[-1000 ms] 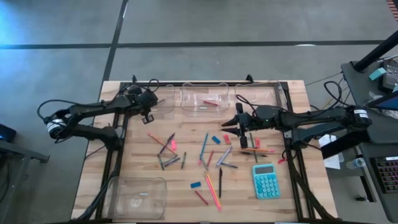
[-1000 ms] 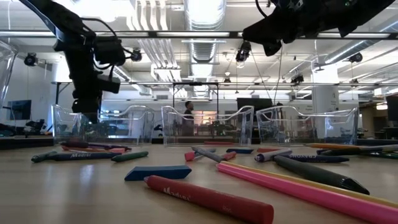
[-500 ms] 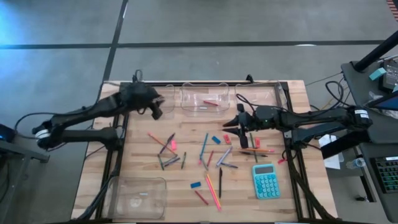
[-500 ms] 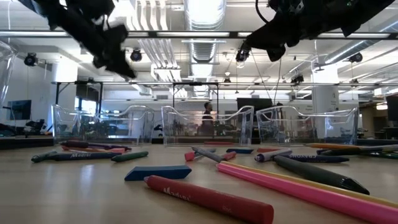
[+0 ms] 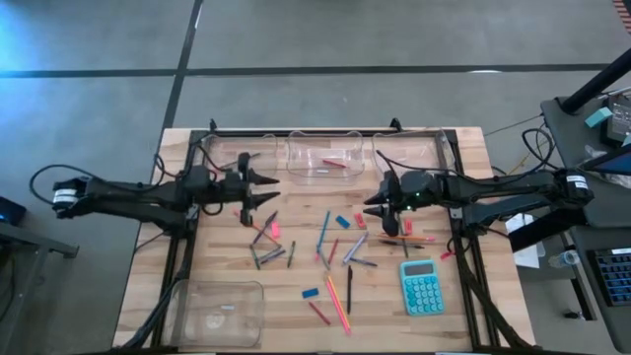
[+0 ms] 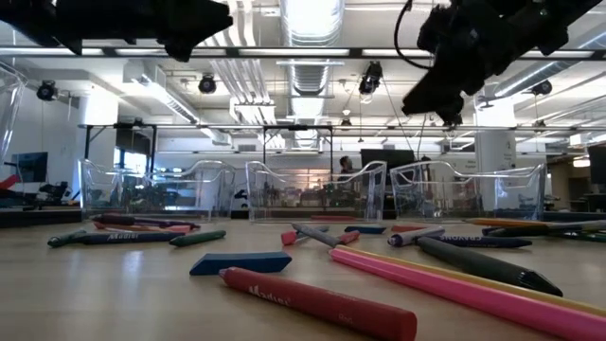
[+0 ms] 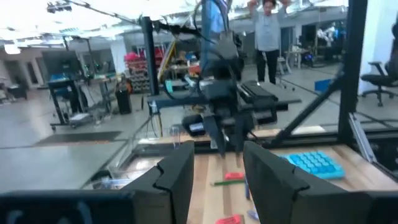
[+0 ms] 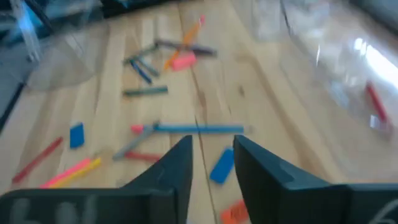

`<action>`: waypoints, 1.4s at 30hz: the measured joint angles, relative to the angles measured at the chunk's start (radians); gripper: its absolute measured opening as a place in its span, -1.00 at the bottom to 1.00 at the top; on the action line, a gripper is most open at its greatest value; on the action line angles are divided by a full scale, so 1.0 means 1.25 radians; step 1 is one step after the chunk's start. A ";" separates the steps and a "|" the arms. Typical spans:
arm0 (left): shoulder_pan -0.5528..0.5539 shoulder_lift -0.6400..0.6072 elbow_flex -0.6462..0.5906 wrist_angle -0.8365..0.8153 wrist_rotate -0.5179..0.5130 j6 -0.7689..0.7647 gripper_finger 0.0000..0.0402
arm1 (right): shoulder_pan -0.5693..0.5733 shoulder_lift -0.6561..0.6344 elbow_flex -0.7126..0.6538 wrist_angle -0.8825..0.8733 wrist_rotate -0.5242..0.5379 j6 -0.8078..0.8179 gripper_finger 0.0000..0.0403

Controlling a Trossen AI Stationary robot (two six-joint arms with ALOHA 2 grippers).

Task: Sort crayons/erasers/pens/pencils in bins
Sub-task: Put the orange pencil into the top left transparent bin

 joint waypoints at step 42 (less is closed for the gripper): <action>0.000 0.137 0.033 -0.005 -0.002 -0.003 -0.38 | 0.099 0.225 0.049 -0.329 -0.016 0.145 -0.19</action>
